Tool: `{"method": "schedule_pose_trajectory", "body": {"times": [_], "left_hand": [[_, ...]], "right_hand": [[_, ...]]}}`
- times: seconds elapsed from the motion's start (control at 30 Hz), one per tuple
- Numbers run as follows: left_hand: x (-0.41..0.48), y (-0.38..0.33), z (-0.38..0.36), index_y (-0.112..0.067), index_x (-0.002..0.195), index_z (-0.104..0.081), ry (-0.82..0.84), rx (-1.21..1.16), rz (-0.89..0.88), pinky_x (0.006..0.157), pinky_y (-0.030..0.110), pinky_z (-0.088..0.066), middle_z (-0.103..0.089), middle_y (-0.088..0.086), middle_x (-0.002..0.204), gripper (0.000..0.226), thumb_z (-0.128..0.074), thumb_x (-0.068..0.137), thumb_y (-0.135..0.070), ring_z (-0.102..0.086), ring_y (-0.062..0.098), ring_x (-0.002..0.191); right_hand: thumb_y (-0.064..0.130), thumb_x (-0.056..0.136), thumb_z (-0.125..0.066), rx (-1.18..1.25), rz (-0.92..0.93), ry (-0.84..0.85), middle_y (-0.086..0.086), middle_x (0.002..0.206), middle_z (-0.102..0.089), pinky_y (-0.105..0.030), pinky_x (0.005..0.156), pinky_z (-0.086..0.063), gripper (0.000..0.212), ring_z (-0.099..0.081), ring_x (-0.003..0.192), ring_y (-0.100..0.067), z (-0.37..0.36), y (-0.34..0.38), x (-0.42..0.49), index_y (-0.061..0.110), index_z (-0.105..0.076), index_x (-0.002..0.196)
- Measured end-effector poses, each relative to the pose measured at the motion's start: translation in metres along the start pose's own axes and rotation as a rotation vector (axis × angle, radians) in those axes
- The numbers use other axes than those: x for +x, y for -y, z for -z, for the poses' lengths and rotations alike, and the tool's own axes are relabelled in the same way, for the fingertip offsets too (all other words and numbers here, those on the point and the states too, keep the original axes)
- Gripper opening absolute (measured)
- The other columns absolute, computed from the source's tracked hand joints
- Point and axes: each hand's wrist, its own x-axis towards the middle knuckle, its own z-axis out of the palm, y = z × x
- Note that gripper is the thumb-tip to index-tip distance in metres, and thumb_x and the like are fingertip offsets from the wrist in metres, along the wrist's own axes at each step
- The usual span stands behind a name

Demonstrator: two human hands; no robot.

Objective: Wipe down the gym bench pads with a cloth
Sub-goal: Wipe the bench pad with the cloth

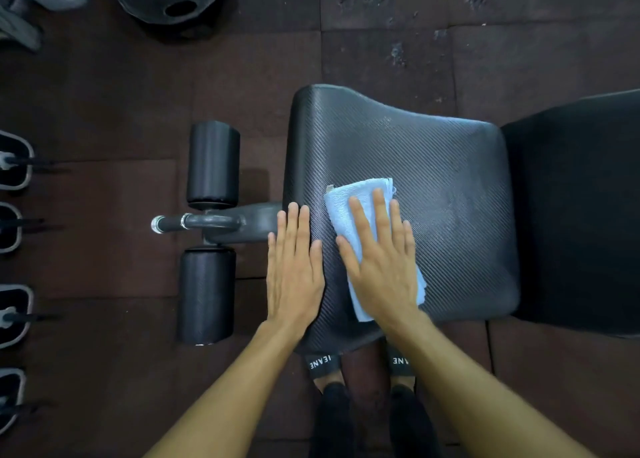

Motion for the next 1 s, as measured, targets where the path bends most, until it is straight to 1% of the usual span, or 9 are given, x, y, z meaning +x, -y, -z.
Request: {"method": "schedule_pose_trajectory", "body": {"times": [0.13,0.27,0.43,0.53,0.63,0.7,0.83,0.93,1.0], "left_hand": [[0.001,-0.016,-0.003,-0.025,0.156,-0.014,0.011,0.157,-0.105,0.123,0.047,-0.007,-0.004,-0.001,0.164,0.056,-0.027,0.103,-0.040,0.003,0.017,0.151],[0.005,-0.026,-0.014,-0.030,0.156,-0.016,0.033,0.293,-0.104,0.122,0.051,-0.008,-0.003,0.001,0.165,0.061,-0.027,0.100,-0.053,0.003,0.025,0.151],[0.005,-0.028,-0.017,-0.030,0.156,-0.015,0.032,0.354,-0.079,0.121,0.053,-0.012,-0.002,0.001,0.165,0.063,-0.030,0.100,-0.054,0.003,0.025,0.151],[0.006,-0.028,-0.018,-0.031,0.156,-0.014,0.032,0.358,-0.063,0.121,0.053,-0.012,-0.001,0.000,0.165,0.063,-0.031,0.099,-0.054,0.005,0.023,0.151],[0.003,-0.029,-0.018,-0.031,0.155,-0.015,0.024,0.355,-0.062,0.121,0.052,-0.012,-0.001,0.000,0.165,0.063,-0.031,0.099,-0.054,0.004,0.023,0.152],[0.003,-0.029,-0.016,-0.031,0.155,-0.015,0.026,0.345,-0.060,0.121,0.052,-0.012,-0.002,-0.001,0.165,0.063,-0.030,0.099,-0.054,0.004,0.023,0.152],[0.001,-0.034,-0.007,-0.034,0.155,-0.011,0.076,0.280,-0.026,0.122,0.048,-0.002,0.002,-0.005,0.164,0.063,-0.028,0.099,-0.056,0.010,0.018,0.151],[-0.010,-0.041,0.016,-0.032,0.155,-0.016,0.049,0.208,0.102,0.123,0.044,0.001,-0.004,-0.004,0.164,0.062,-0.031,0.099,-0.056,0.006,0.016,0.151],[-0.024,-0.040,0.043,-0.030,0.154,-0.021,0.018,0.161,0.213,0.123,0.044,0.000,-0.009,-0.004,0.164,0.062,-0.031,0.099,-0.056,0.001,0.016,0.151]], "right_hand": [[0.057,0.098,-0.027,-0.081,0.165,0.066,0.006,0.165,-0.008,-0.048,0.119,-0.019,0.060,-0.012,0.151,-0.024,0.015,-0.047,0.023,0.039,-0.016,0.154],[0.058,0.097,-0.031,-0.138,0.087,0.037,0.005,0.164,-0.013,-0.049,0.108,-0.031,0.060,-0.027,0.143,-0.031,0.031,-0.078,0.041,0.039,-0.020,0.153],[0.056,0.097,-0.038,-0.043,0.051,0.021,0.004,0.164,-0.012,-0.049,0.109,-0.029,0.061,-0.026,0.143,-0.033,0.030,-0.071,0.037,0.038,-0.021,0.153],[0.059,0.097,-0.039,-0.107,0.045,-0.035,0.002,0.162,-0.022,-0.048,0.100,-0.034,0.060,-0.039,0.131,-0.034,0.025,-0.069,0.035,0.035,-0.029,0.151],[0.048,0.100,-0.044,-0.098,0.048,-0.083,0.000,0.157,-0.032,-0.047,0.086,-0.042,0.051,-0.046,0.113,-0.035,0.025,-0.069,0.036,0.033,-0.037,0.148],[0.042,0.100,-0.045,-0.060,0.063,-0.084,-0.001,0.155,-0.034,-0.046,0.082,-0.042,0.048,-0.047,0.107,-0.034,0.027,-0.068,0.037,0.032,-0.039,0.146],[0.036,0.102,-0.044,0.110,0.051,-0.011,0.002,0.157,-0.029,-0.042,0.091,-0.036,0.045,-0.041,0.109,-0.031,0.037,-0.066,0.039,0.034,-0.037,0.146],[0.035,0.102,-0.043,0.211,0.054,0.064,0.004,0.158,-0.028,-0.043,0.098,-0.035,0.043,-0.039,0.108,-0.031,0.057,-0.052,0.037,0.035,-0.039,0.145],[0.036,0.102,-0.042,0.236,0.114,0.112,0.005,0.157,-0.030,-0.045,0.098,-0.037,0.042,-0.042,0.106,-0.032,0.076,-0.025,0.034,0.035,-0.040,0.144]]}}
